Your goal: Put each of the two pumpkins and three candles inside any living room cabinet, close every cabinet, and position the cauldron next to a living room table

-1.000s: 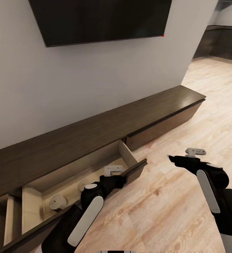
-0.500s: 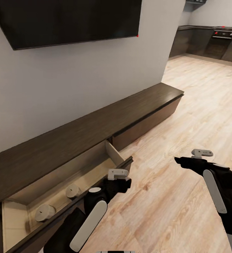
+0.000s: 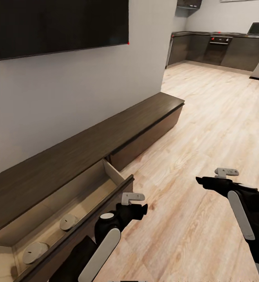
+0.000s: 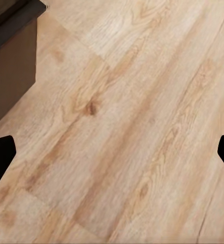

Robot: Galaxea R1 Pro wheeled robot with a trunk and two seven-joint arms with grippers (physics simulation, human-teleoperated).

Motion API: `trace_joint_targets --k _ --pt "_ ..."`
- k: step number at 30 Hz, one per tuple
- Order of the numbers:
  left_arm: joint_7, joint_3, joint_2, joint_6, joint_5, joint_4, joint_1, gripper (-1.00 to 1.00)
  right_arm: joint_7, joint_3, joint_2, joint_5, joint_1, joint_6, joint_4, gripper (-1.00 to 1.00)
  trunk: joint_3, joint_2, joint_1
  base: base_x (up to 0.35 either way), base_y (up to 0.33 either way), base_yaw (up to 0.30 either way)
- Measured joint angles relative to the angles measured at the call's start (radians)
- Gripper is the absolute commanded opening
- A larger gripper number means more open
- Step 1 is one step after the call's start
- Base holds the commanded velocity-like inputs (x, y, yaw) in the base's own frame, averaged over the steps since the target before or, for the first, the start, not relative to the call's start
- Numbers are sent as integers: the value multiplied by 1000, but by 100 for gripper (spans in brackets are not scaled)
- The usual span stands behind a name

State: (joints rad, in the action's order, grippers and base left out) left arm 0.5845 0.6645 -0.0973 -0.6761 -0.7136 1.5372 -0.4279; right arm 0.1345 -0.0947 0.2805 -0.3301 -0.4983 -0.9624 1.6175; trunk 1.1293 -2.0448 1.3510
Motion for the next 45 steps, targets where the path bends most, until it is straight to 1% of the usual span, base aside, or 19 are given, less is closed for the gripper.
trace_joint_targets --k 5,11,13,14,15,16,18,20,24,29,45 --pt "0 0 0 1 1 -3 1 100 0 -4 0 0 -1 1 0 100 -7 0 0 0 0 -167" --pt "2 0 0 2 -1 -4 2 100 0 -38 -3 0 -1 6 0 100 -17 0 0 0 0 -126" --pt "3 -1 0 2 -19 -3 2 100 0 -43 -3 0 -1 8 0 100 -20 0 0 0 0 -109" --pt "4 -2 0 2 -31 -2 2 100 0 -44 -4 0 -1 9 0 100 -21 0 0 0 0 -99" --pt "0 -20 11 2 -136 4 2 100 0 -47 -5 0 -1 10 0 100 -23 0 0 0 0 -98" --pt "-2 -27 13 3 -163 4 2 100 0 -48 -5 0 -1 11 0 100 -25 0 0 0 0 -97" --pt "-5 -33 14 4 -187 4 2 100 0 -48 -5 0 -1 11 0 100 -25 -7 4 0 0 -94" --pt "-6 -31 11 4 -202 3 2 100 0 -48 -5 0 -1 12 0 100 -22 -21 11 0 0 -85" --pt "-9 -29 6 -4 -212 -2 2 100 0 -48 -6 0 -1 14 0 100 -16 -49 27 0 0 -79" --pt "-32 -33 5 -10 -209 -6 1 100 0 -48 -6 0 -1 15 0 100 -8 -84 46 0 0 -77" --pt "-41 -34 2 -14 -208 -29 -1 100 3 -48 -10 0 -1 17 0 100 16 -196 107 0 0 -75"
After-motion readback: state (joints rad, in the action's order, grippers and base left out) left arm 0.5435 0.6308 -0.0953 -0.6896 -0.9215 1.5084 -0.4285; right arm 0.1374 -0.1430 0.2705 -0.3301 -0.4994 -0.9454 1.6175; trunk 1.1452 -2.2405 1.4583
